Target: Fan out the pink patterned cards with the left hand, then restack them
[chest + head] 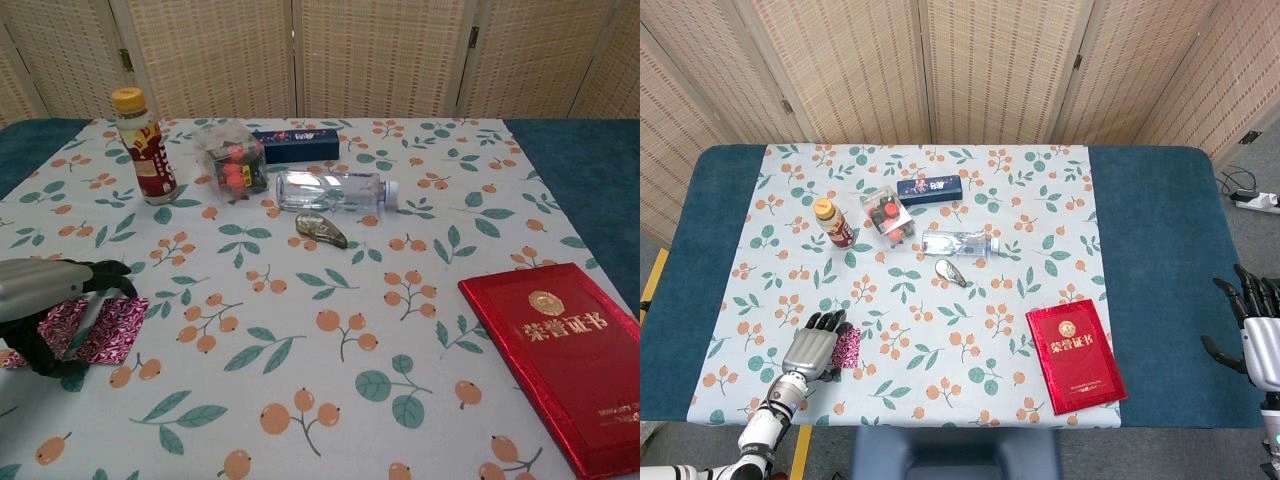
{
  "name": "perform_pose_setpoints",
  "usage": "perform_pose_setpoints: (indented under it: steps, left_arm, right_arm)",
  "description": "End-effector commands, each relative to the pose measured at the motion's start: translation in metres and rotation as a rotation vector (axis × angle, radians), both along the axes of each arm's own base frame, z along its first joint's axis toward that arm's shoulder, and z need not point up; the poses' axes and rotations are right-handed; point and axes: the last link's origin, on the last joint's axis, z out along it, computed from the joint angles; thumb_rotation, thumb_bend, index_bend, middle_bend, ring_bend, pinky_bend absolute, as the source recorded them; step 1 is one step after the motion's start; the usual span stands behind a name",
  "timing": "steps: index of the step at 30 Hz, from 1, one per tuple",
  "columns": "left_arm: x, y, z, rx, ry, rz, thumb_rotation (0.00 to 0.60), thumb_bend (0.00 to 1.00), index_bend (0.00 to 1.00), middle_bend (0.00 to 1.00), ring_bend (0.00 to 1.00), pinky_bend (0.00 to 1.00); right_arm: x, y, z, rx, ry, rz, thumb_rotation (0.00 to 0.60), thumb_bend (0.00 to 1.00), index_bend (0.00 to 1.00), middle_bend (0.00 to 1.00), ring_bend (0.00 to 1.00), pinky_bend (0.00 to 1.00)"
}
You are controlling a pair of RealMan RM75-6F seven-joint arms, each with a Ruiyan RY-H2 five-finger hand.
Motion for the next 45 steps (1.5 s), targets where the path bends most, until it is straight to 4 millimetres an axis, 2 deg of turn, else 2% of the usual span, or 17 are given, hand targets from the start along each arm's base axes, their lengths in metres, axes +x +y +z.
perform_pose_setpoints:
  steps: [1, 9, 17, 26, 45]
  left_arm:
    - [0.002, -0.002, 0.004, 0.010, -0.012, -0.006, 0.600, 0.35, 0.25, 0.00, 0.00, 0.00]
    - [0.002, -0.008, 0.025, 0.053, -0.035, -0.007, 0.600, 0.35, 0.25, 0.00, 0.00, 0.00]
    - [-0.022, -0.009, 0.040, 0.096, -0.019, 0.050, 0.600, 0.35, 0.24, 0.00, 0.00, 0.00]
    - [-0.045, -0.011, 0.039, 0.091, 0.015, 0.105, 0.600, 0.35, 0.23, 0.00, 0.00, 0.00]
    - [-0.047, -0.010, 0.037, 0.070, 0.024, 0.102, 0.600, 0.35, 0.17, 0.00, 0.00, 0.00]
  right_arm:
    - [0.000, 0.000, 0.000, 0.000, 0.000, -0.001, 0.600, 0.27, 0.14, 0.00, 0.00, 0.00]
    - [0.000, -0.001, 0.002, -0.005, -0.001, -0.001, 0.600, 0.27, 0.14, 0.00, 0.00, 0.00]
    - [0.001, -0.001, 0.002, -0.005, -0.002, 0.004, 0.600, 0.27, 0.14, 0.00, 0.00, 0.00]
    - [0.005, 0.000, 0.000, -0.004, 0.000, 0.009, 0.600, 0.27, 0.14, 0.00, 0.00, 0.00]
    - [0.005, 0.002, 0.000, -0.007, -0.001, 0.006, 0.600, 0.27, 0.14, 0.00, 0.00, 0.00]
